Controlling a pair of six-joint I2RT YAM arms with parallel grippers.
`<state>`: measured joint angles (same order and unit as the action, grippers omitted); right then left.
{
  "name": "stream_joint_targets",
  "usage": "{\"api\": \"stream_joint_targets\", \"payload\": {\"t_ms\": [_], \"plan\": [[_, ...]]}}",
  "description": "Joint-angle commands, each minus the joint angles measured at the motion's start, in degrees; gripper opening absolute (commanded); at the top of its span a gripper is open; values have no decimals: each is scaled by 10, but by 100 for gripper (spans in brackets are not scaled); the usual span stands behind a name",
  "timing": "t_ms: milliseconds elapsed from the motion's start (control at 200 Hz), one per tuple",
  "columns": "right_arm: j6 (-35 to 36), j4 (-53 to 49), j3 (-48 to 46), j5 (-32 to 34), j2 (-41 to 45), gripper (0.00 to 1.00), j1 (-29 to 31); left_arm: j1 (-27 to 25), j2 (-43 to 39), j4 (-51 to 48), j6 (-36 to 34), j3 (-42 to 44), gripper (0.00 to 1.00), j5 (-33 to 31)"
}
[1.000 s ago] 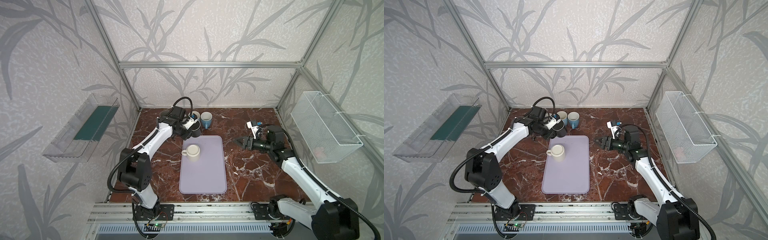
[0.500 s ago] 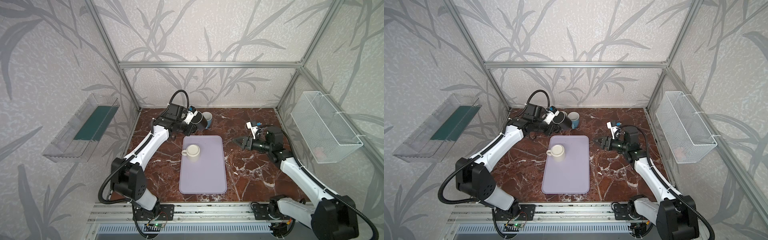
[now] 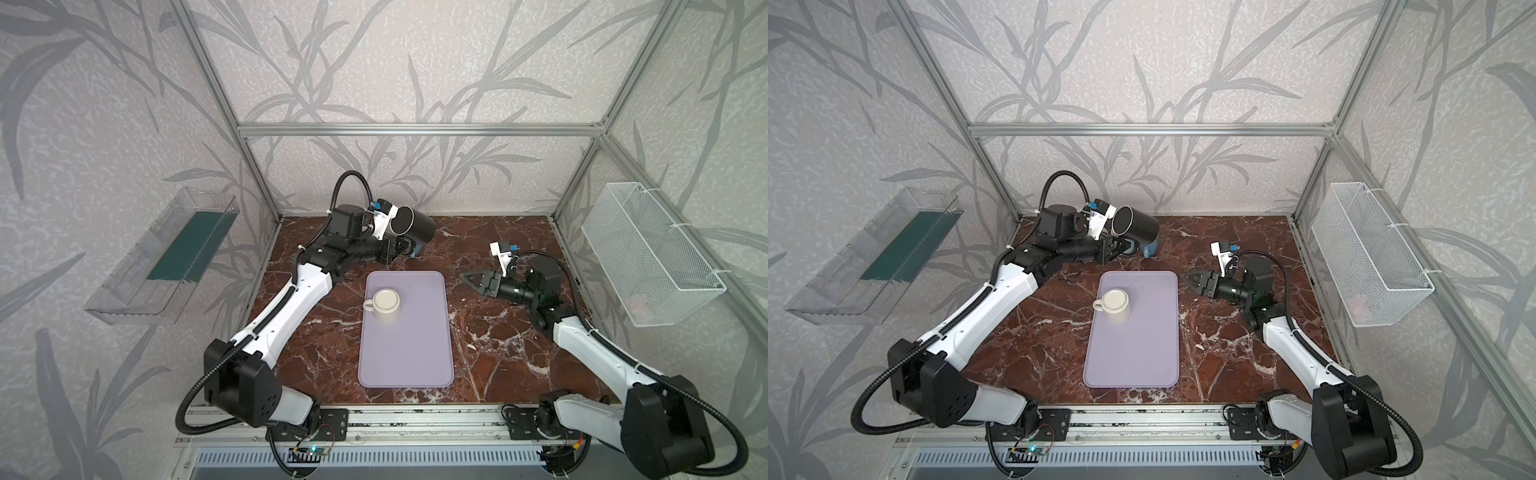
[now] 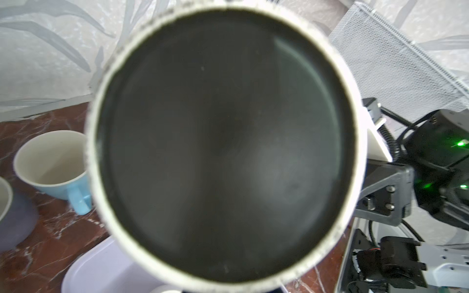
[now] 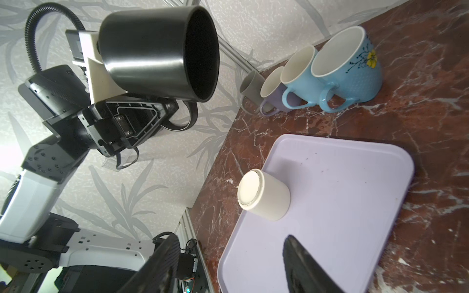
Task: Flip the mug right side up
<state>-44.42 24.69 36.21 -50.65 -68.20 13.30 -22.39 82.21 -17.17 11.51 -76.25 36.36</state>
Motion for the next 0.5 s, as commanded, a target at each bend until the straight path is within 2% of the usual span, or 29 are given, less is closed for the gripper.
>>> {"api": "stream_joint_targets", "payload": {"t_ms": [0,225,495], "plan": [[-51,115,-5,-5,-14,66,14,-11,-27,133,71,7,0,57],[-100,217,-2,5,-31,66,23,-30,-21,249,155,43,0,94],[-145,311,-3,24,-45,66,29,-48,-18,375,238,85,0,111]]}}
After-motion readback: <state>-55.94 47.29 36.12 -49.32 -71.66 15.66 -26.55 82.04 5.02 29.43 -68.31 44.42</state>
